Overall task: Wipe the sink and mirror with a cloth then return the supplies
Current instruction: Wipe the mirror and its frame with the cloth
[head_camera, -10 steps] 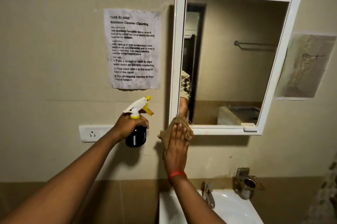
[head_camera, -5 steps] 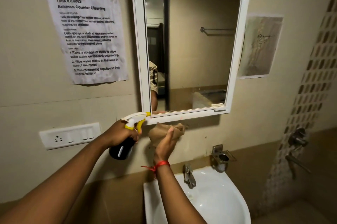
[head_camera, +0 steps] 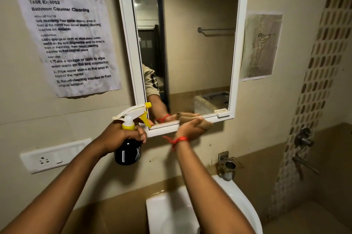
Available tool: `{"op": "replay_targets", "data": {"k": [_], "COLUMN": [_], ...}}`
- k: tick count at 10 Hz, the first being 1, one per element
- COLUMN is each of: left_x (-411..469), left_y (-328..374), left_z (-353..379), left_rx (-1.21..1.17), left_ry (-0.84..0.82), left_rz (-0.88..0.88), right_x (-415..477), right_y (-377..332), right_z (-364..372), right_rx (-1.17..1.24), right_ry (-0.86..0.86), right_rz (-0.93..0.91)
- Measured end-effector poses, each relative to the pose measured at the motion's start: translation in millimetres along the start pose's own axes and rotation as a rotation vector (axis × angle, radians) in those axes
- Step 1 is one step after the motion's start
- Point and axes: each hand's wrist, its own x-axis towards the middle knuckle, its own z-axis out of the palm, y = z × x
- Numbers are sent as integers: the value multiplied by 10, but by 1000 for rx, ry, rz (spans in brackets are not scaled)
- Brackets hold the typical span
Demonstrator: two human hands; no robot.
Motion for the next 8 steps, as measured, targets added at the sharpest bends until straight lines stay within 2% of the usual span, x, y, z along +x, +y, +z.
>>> {"op": "replay_targets", "data": {"k": [1, 2, 4, 5, 6, 7, 8], "left_x": [24, 7, -138, -171, -186, -170, -162], "left_y": [-75, -78, 55, 197, 265, 305, 292], "left_z": [37, 50, -52, -145, -155, -97, -57], "left_rx": [-12, -23, 42, 51, 45, 51, 68], "left_ry": [-13, -12, 36, 54, 43, 14, 18], "left_rz": [11, 7, -5, -22, -16, -22, -33], "right_x": [-483, -540, -1455, -2110, -2497, -2520, -2374], "right_y": [-1463, -1603, -1272, -900, -743, -777, -734], "right_z": [-539, -670, -550, -336, -344, -319, -277], "right_rx": [231, 303, 202, -154, 676, 897, 154], "right_ry": [135, 119, -70, -47, -610, -565, -205], "right_rz": [76, 116, 180, 167, 615, 675, 223]}}
